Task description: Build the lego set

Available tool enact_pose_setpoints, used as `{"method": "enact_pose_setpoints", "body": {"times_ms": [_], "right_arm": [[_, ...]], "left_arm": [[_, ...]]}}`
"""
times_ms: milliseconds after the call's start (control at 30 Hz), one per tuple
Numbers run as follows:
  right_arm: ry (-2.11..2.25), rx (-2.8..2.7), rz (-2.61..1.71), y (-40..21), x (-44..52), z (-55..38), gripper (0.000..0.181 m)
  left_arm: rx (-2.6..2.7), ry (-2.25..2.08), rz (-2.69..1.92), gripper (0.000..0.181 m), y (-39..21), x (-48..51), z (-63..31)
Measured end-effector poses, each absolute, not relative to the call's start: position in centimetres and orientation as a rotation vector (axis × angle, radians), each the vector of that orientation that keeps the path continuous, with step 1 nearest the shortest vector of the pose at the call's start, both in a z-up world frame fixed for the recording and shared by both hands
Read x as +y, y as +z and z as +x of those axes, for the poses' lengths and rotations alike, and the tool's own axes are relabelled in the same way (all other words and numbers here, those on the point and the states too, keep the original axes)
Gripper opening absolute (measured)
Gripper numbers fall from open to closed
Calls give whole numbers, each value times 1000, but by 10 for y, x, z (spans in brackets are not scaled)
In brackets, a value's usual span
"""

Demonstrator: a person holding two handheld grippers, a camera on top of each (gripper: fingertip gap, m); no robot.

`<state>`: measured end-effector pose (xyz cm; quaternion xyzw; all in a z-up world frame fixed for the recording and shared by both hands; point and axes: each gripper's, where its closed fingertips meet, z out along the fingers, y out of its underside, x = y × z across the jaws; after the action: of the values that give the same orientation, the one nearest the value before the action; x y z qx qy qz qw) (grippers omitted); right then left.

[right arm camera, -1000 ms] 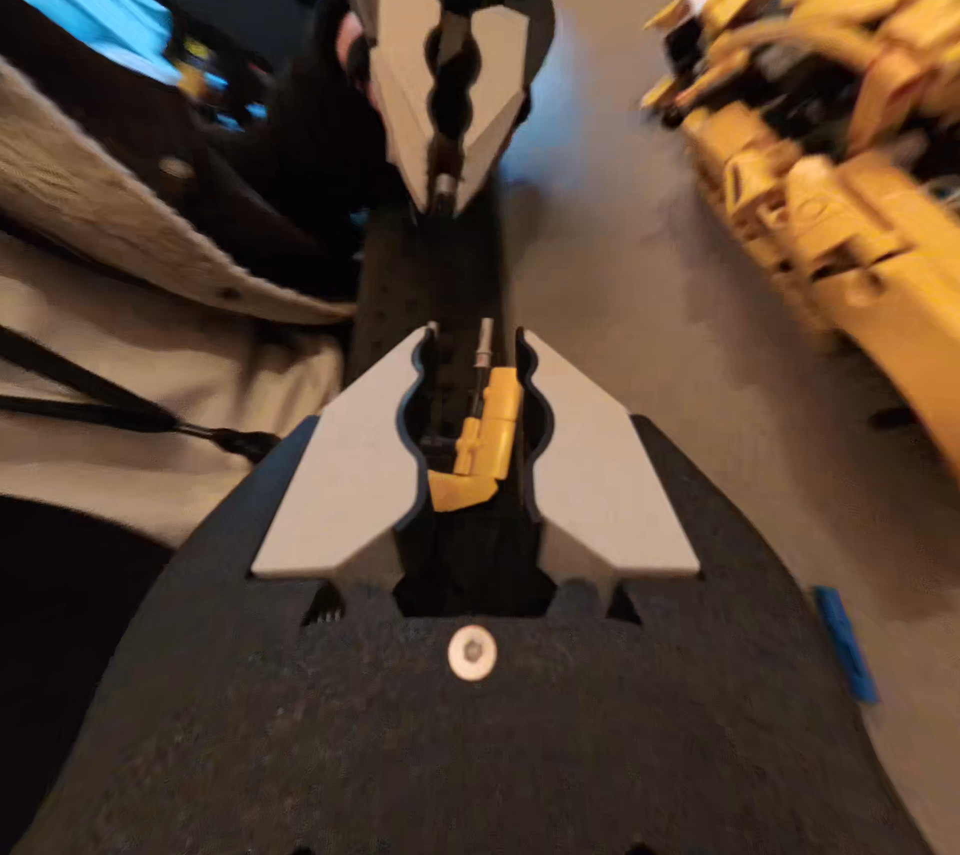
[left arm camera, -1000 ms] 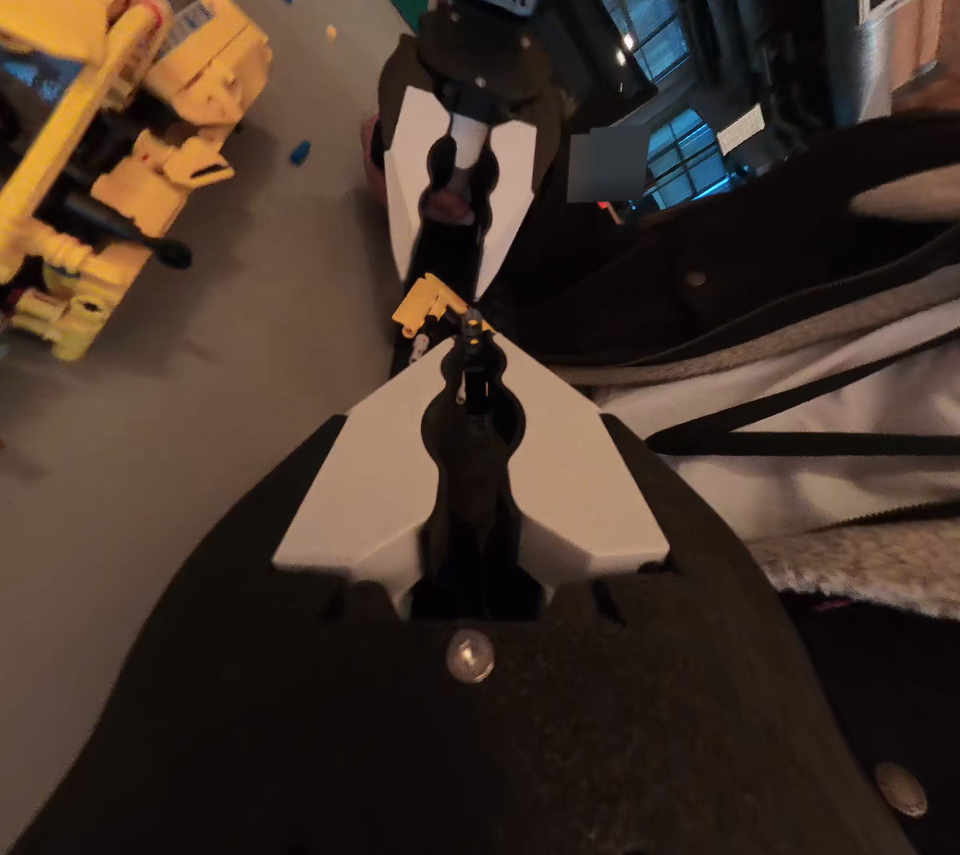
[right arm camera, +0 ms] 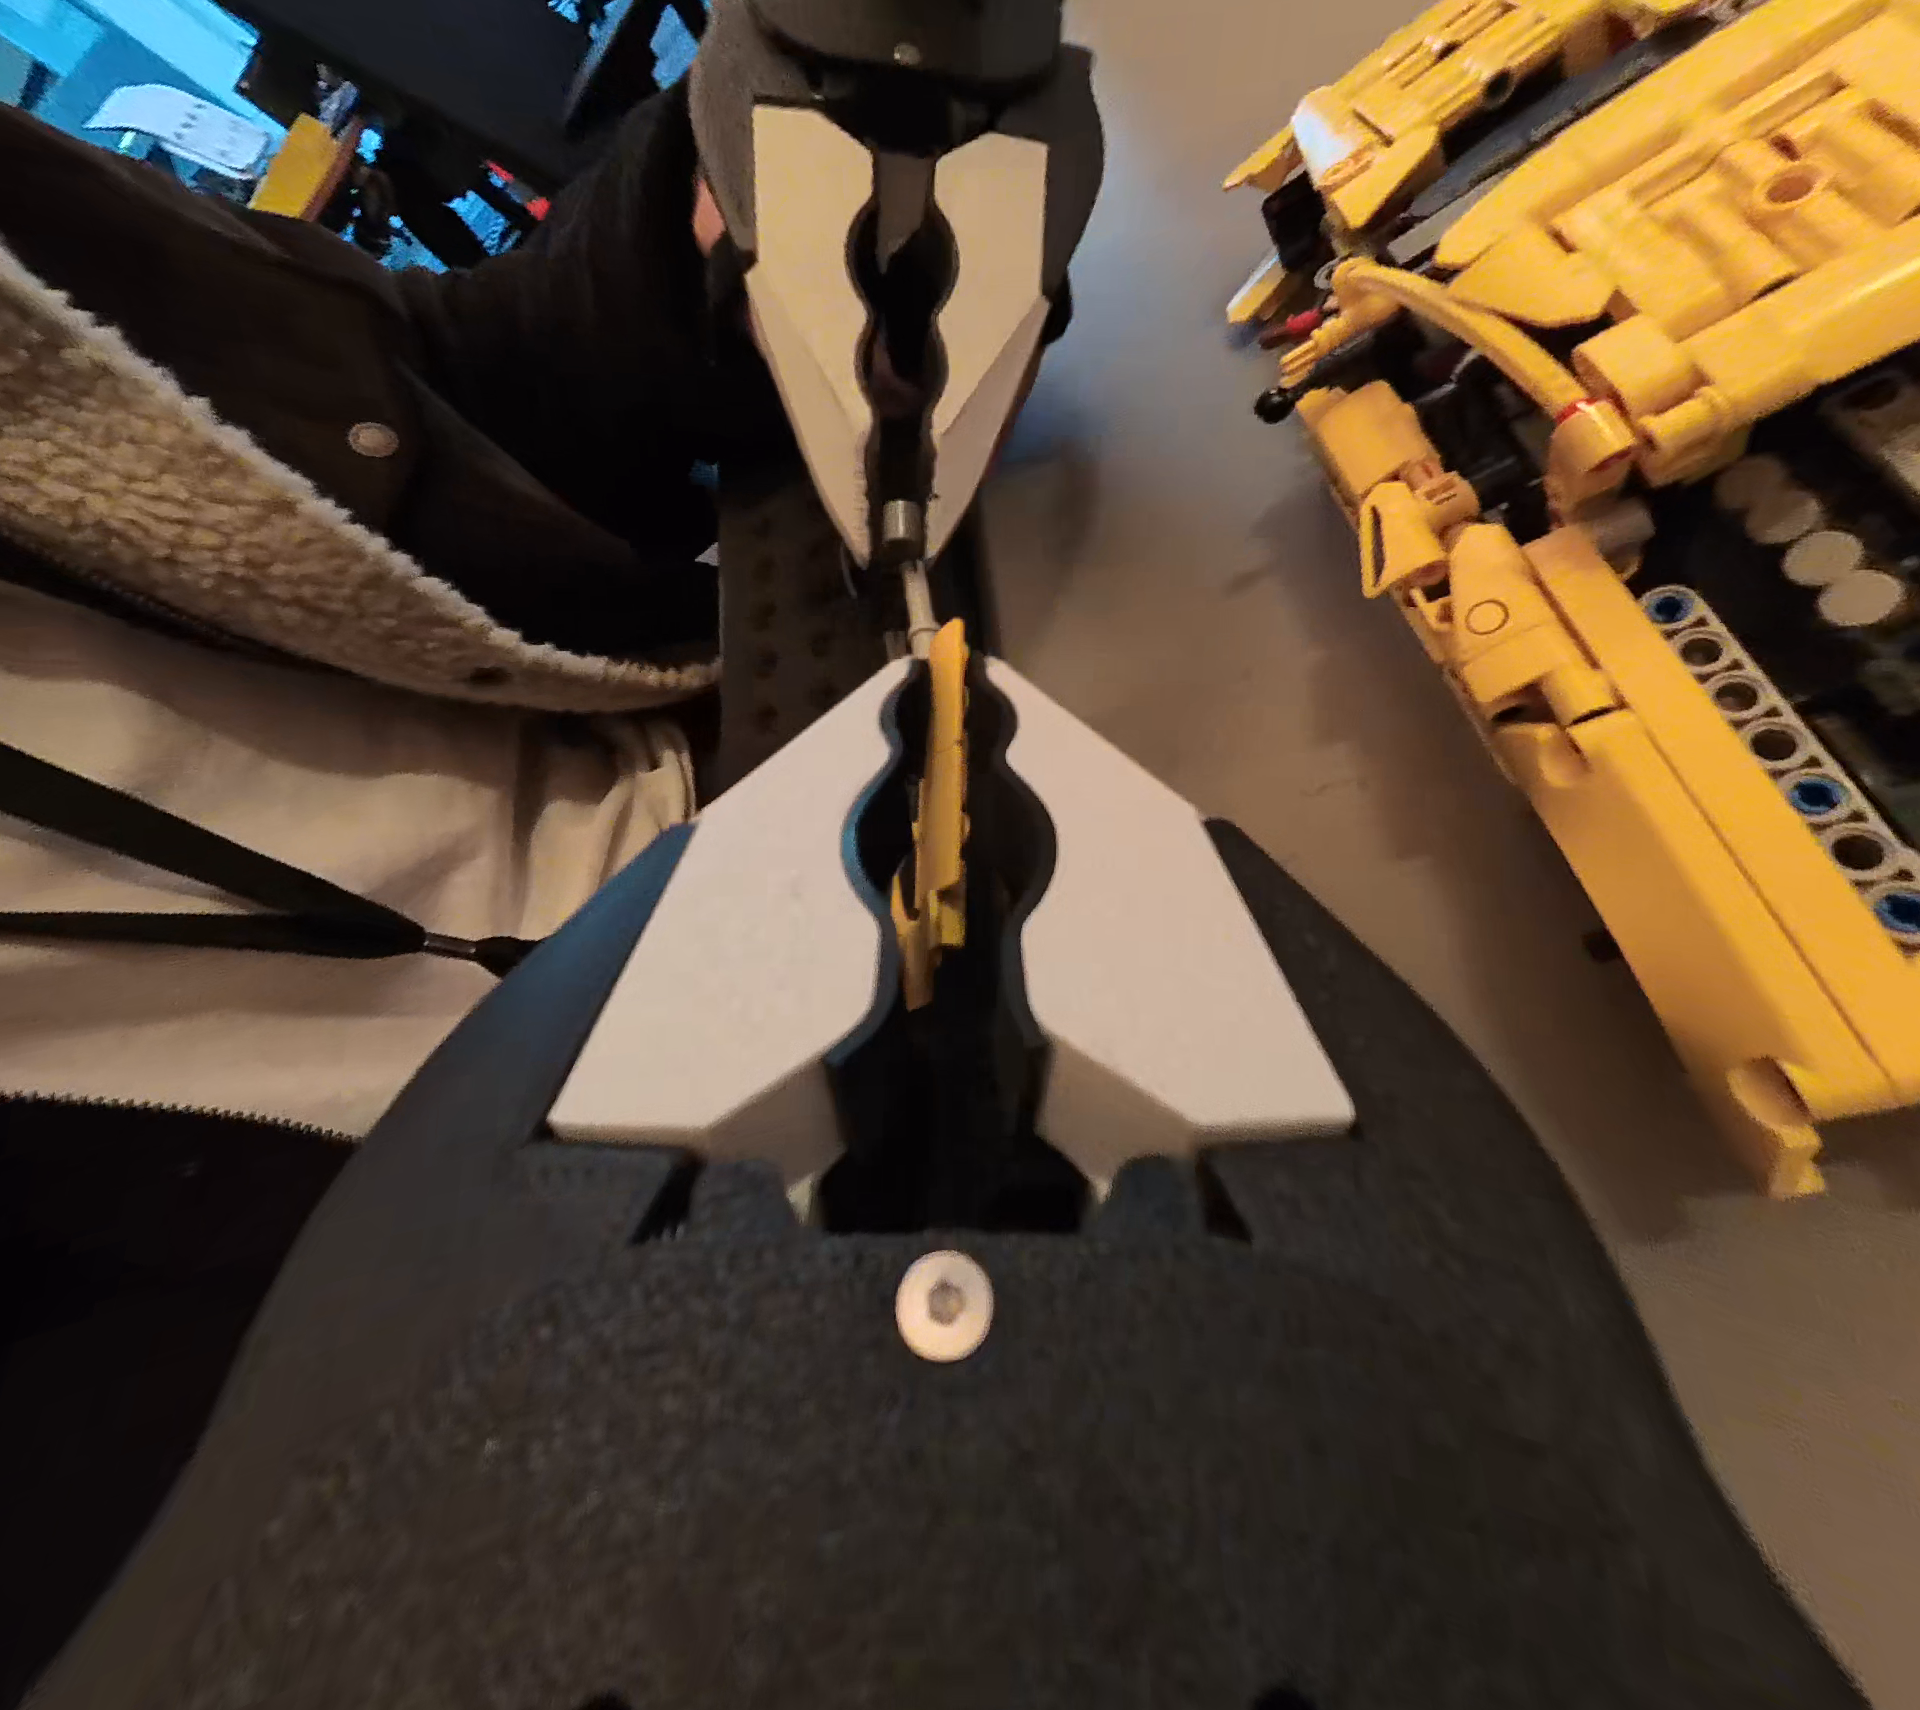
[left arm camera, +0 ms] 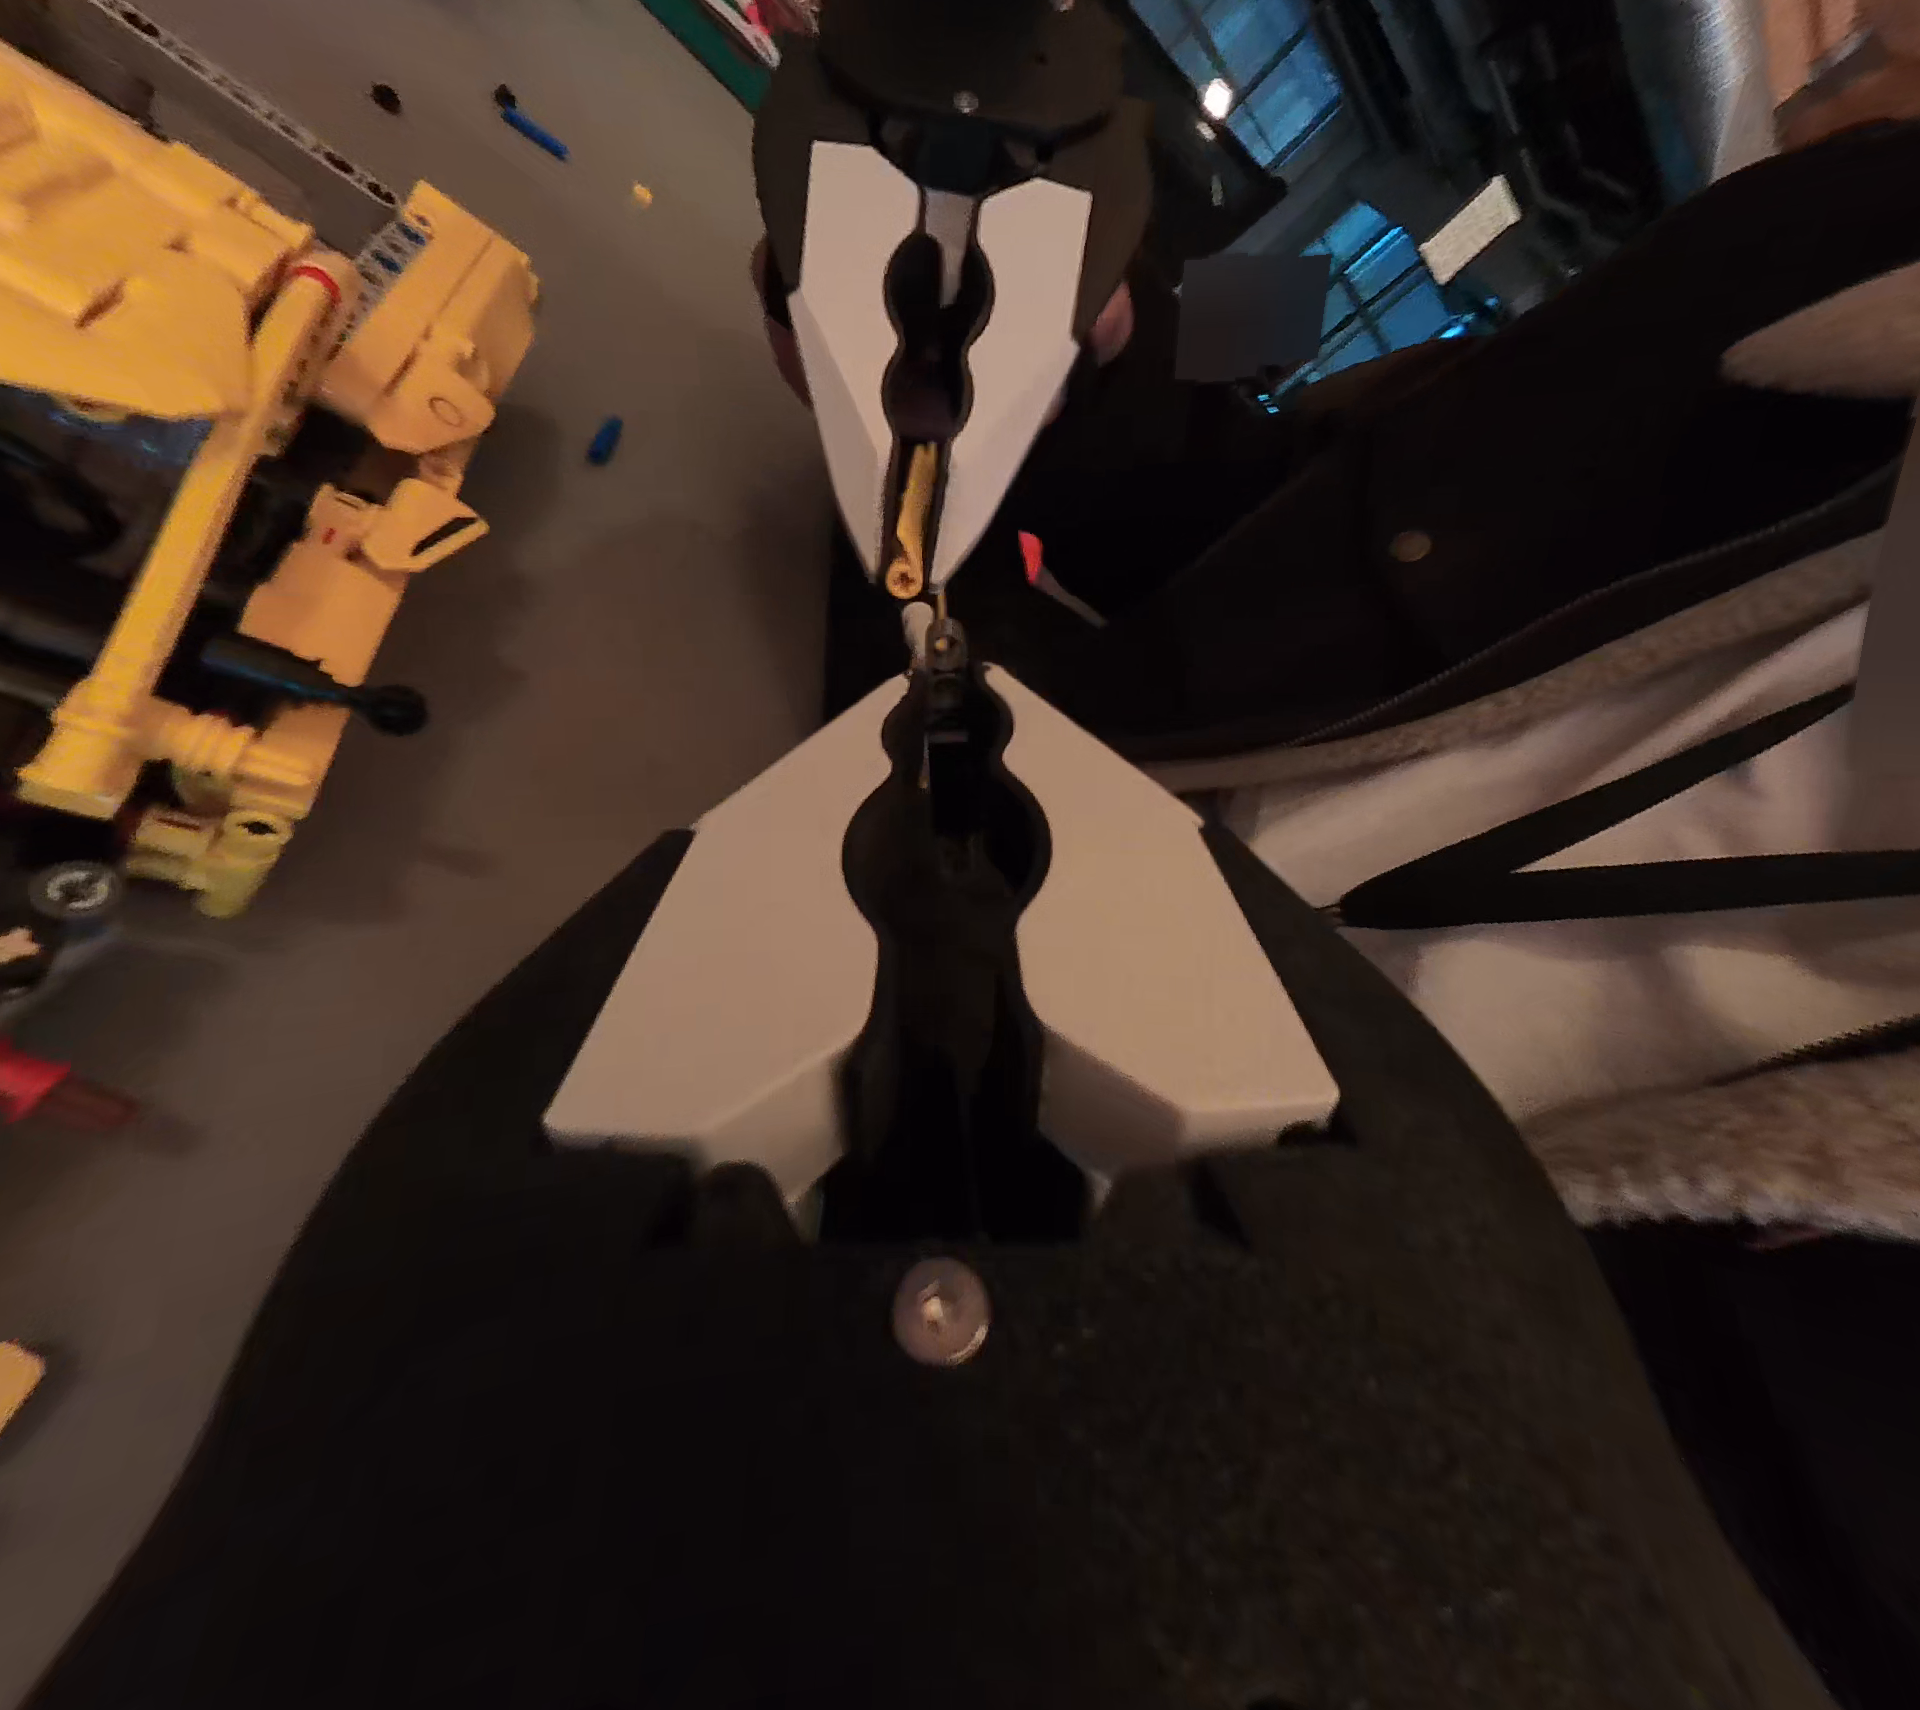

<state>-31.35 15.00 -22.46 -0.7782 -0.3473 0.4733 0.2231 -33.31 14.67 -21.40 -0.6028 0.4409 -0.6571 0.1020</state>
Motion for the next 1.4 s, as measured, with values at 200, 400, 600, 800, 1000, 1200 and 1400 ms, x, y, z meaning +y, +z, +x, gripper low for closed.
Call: {"method": "enact_pose_setpoints", "body": {"times_ms": [200, 400, 600, 800, 1000, 1200, 1400], "right_arm": [[1284, -873, -2110, -227, 151, -311, 7], [1357, -861, -2080, -238, 137, -312, 7], [1406, -964, -2092, -246, 124, -323, 7], [1236, -925, -2048, -234, 145, -316, 6], [1036, -1074, -2037, -238, 133, -317, 7], [1010, -1163, -1983, -234, 116, -321, 8], [909, -1237, -2053, -255, 115, -310, 20]], "left_arm": [[1345, -1811, -1741, 7, -219, 148, -330], [1374, -1832, -1756, 7, -222, 141, -325], [1441, -1815, -1781, 7, -228, 133, -321], [1412, -1829, -1717, 6, -218, 137, -327], [1432, -1785, -1652, 7, -213, 136, -331], [1412, -1784, -1645, 7, -210, 138, -333], [1406, -1783, -1663, 7, -212, 138, -333]]}}
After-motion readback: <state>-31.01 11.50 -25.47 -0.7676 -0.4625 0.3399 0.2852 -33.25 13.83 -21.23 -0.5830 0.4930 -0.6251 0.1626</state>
